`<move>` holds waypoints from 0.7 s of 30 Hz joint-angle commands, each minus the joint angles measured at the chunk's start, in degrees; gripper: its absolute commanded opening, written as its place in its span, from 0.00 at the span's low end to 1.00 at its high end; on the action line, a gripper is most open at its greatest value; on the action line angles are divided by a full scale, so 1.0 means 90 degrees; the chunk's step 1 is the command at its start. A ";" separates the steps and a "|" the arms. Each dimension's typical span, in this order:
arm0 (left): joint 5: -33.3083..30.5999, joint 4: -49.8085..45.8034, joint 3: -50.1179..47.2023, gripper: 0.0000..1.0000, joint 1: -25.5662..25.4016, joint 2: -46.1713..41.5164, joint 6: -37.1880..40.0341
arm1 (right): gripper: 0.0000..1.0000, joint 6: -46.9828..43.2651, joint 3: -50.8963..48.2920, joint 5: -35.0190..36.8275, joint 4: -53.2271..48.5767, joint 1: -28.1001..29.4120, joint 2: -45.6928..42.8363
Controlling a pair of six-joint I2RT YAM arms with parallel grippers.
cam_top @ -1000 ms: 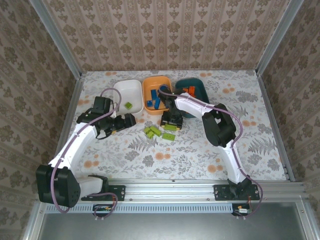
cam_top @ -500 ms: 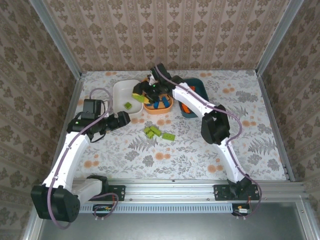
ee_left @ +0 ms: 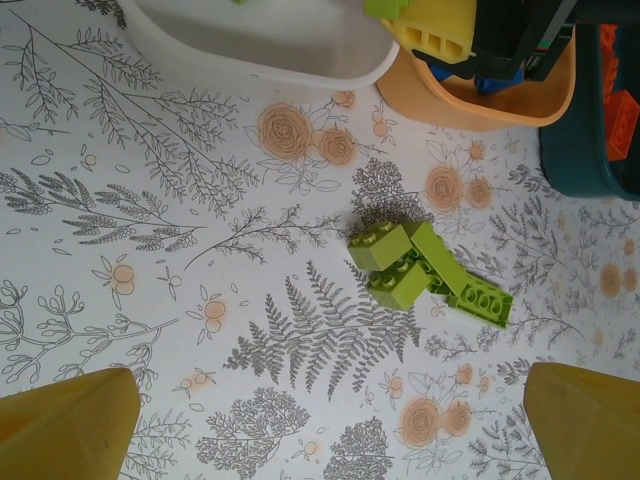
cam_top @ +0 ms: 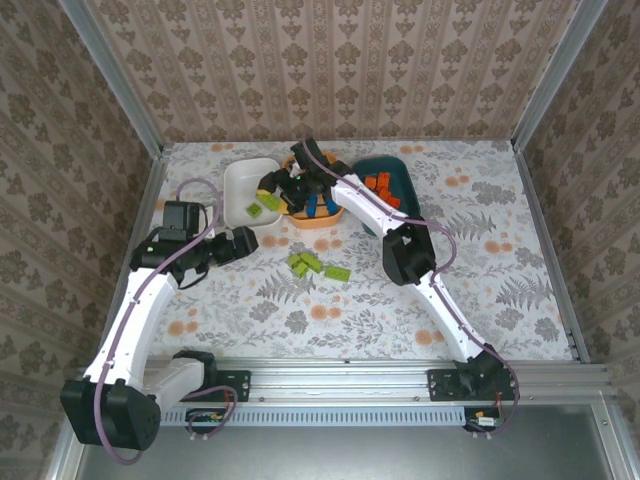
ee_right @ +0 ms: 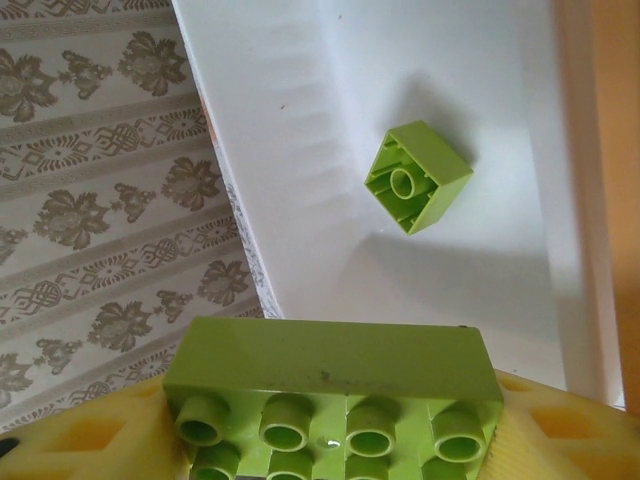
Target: Sort the legos into containers by color
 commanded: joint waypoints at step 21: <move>-0.0058 -0.0148 0.0461 1.00 -0.0029 0.0346 0.0491 | 0.76 -0.0524 0.0315 -0.0216 -0.0742 -0.0233 -0.0658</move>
